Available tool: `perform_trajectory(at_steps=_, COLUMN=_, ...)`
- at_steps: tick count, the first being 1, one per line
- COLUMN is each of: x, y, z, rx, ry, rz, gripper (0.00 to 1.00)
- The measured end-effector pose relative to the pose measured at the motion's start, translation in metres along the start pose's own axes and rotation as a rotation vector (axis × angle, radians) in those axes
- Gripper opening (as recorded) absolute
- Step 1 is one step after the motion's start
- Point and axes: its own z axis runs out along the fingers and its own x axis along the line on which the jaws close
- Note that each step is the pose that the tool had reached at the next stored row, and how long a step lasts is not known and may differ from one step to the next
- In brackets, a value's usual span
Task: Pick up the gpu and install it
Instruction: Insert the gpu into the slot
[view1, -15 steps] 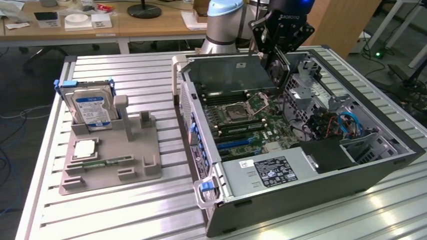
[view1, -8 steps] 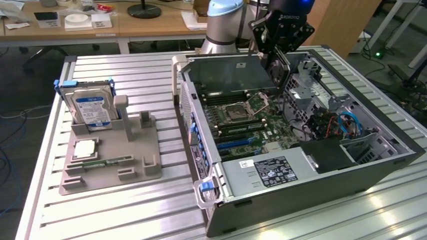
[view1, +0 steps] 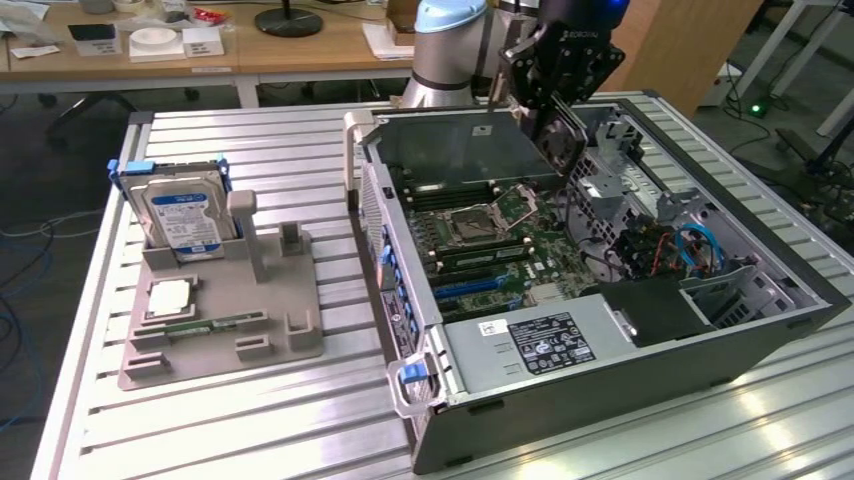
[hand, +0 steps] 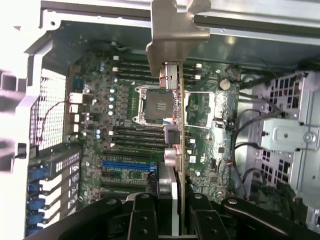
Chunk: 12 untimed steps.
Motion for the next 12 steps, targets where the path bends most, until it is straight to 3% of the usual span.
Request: perform_trajectory(at_steps=12, x=0.0016, y=0.0001, z=0.0007, rx=0.0004, ry=0.0036, rz=-0.176, gripper=0.28)
